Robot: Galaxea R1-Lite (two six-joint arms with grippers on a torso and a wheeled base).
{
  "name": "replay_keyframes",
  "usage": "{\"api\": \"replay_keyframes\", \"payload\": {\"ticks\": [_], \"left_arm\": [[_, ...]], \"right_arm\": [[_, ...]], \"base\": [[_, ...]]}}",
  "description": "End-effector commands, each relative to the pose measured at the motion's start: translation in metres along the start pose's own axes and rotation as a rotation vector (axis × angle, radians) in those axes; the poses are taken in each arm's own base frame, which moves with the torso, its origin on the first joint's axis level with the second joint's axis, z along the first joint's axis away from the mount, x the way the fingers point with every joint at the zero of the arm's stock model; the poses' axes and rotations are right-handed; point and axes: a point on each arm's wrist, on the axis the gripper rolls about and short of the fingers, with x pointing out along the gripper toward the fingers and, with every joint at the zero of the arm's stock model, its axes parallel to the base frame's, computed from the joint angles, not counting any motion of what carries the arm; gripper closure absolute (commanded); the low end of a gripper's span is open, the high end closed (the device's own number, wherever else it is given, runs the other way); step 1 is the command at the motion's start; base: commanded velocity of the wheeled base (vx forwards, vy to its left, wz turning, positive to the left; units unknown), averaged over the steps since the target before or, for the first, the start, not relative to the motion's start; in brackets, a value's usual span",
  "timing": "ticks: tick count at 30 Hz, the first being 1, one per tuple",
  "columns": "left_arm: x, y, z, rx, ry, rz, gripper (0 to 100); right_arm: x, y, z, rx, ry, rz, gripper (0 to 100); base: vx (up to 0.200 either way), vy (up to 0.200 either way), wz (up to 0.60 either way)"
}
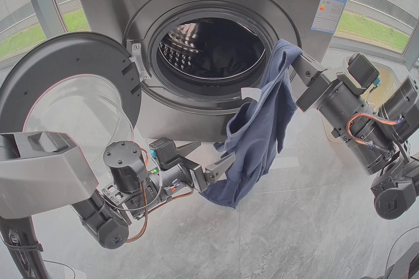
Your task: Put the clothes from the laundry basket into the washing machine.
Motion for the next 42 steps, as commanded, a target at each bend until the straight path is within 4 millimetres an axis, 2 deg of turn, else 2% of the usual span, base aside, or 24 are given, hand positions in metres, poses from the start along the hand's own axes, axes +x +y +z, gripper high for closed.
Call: {"api": "replay_keyframes", "payload": {"ticks": [1,6,13,21,27,28,37,42], "left_arm": [[0.004,0.007,-0.019,-0.005,0.052,0.016,0],[0.011,0.013,-0.029,0.031,0.069,0.025,0],[0.028,0.028,-0.032,0.071,0.034,0.049,0],[0.044,0.033,-0.040,0.073,0.013,0.043,0],[0.046,0.031,-0.046,0.072,0.027,0.034,0],[0.046,0.030,-0.047,0.073,0.029,0.034,100],[0.050,0.027,-0.040,0.076,0.002,0.017,100],[0.039,0.016,-0.011,0.080,-0.054,0.001,100]], "right_arm": [[0.001,-0.001,-0.002,0.000,0.004,-0.002,100],[0.001,-0.001,-0.002,-0.002,0.004,-0.004,100],[0.000,0.000,-0.002,0.000,0.006,-0.001,100],[0.000,0.000,-0.004,0.001,0.010,-0.001,100],[0.001,0.000,-0.007,0.001,0.018,-0.001,100],[0.001,0.000,-0.007,0.003,0.018,-0.001,100],[0.000,-0.001,-0.006,0.001,0.018,-0.004,100],[0.000,-0.004,-0.007,-0.004,0.019,-0.013,100]], "base": [[0.000,0.000,0.00],[0.000,0.000,0.00],[0.000,0.000,0.00],[0.000,0.000,0.00],[0.000,0.000,0.00],[0.000,0.000,0.00],[0.000,0.000,0.00],[0.000,0.000,0.00]]}}
